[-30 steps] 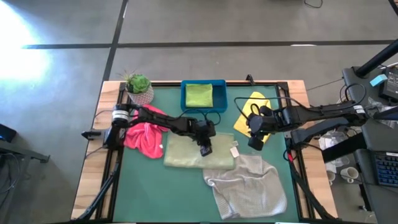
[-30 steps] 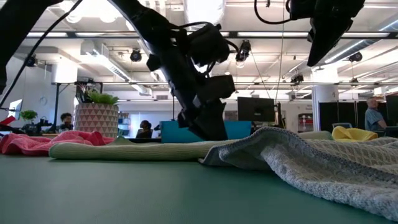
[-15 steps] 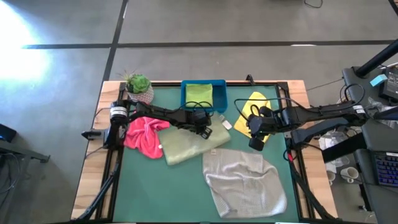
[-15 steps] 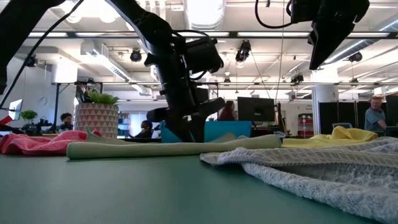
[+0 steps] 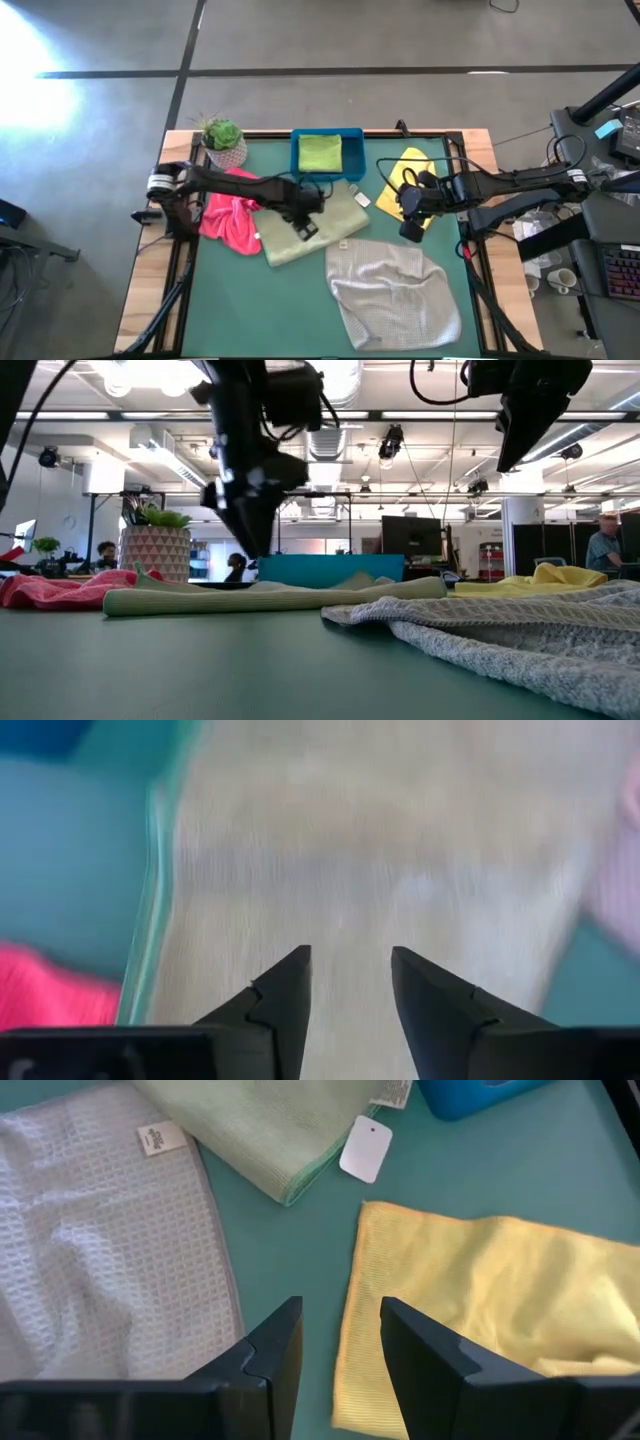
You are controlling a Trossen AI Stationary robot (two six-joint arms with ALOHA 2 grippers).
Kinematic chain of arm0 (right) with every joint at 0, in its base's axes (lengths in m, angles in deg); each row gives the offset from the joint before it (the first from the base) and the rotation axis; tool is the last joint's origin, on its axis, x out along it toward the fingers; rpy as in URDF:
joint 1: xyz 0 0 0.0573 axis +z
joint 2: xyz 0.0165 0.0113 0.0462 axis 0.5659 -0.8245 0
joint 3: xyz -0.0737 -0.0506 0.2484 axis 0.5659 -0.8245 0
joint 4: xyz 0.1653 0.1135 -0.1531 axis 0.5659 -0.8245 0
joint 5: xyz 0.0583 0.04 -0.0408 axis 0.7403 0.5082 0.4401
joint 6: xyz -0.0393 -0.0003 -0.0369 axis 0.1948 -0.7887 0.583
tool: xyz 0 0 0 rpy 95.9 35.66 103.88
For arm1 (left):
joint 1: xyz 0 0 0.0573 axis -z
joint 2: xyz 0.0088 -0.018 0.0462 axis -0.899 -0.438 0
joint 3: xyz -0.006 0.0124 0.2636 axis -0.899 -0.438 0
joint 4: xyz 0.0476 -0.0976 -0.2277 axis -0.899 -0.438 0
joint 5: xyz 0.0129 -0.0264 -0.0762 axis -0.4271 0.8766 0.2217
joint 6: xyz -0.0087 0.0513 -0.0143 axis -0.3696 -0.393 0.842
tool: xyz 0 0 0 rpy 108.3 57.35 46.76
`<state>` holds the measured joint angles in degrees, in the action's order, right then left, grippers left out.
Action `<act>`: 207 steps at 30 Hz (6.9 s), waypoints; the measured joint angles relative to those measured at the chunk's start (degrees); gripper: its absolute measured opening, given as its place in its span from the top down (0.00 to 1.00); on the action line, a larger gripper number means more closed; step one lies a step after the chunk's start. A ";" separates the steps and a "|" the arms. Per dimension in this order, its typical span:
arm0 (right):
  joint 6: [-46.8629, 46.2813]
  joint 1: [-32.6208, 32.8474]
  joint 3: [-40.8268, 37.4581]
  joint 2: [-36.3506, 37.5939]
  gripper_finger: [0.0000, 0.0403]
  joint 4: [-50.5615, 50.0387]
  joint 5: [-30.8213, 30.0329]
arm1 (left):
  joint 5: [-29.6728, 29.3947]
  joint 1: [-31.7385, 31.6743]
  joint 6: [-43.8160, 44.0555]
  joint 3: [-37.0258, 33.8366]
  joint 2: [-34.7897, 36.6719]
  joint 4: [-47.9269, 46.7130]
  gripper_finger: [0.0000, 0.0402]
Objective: Fold microfiber towels
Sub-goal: Fold the light green microfiber towel
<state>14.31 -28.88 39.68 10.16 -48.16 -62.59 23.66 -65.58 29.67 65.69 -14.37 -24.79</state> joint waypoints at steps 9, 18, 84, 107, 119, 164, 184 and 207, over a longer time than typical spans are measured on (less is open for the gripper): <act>-10.84 0.01 0.00 -0.02 0.68 -0.04 -0.01 | 0.03 9.47 0.12 -4.03 1.24 -1.32 0.69; -20.40 0.42 -0.02 -0.02 0.68 -0.05 0.03 | 1.11 14.92 3.00 -10.44 1.24 -0.32 0.69; -21.31 1.05 -1.29 -0.09 0.68 -0.09 1.49 | -0.06 19.78 6.96 -23.16 4.32 21.11 0.69; -20.91 1.08 -1.46 -0.11 0.68 0.72 2.86 | 9.25 29.94 39.21 -24.10 3.80 40.71 0.69; -15.72 11.44 -1.51 -2.39 0.68 21.19 8.63 | 8.04 33.49 17.32 -18.30 8.77 39.20 0.69; 8.73 21.92 22.76 -44.34 0.68 32.62 8.70 | -4.76 42.94 -6.62 -12.59 1.37 23.44 0.69; 14.85 22.03 23.38 -48.59 0.68 37.42 11.63 | -6.43 42.51 -3.03 -12.44 -3.63 23.22 0.82; 13.86 21.74 24.44 -55.36 0.74 36.94 9.64 | -7.13 42.40 -3.03 -12.48 -3.63 23.06 0.97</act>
<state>28.17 -7.14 64.12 -45.21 -11.22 -52.95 16.53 -23.18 26.64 53.20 -18.00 -1.74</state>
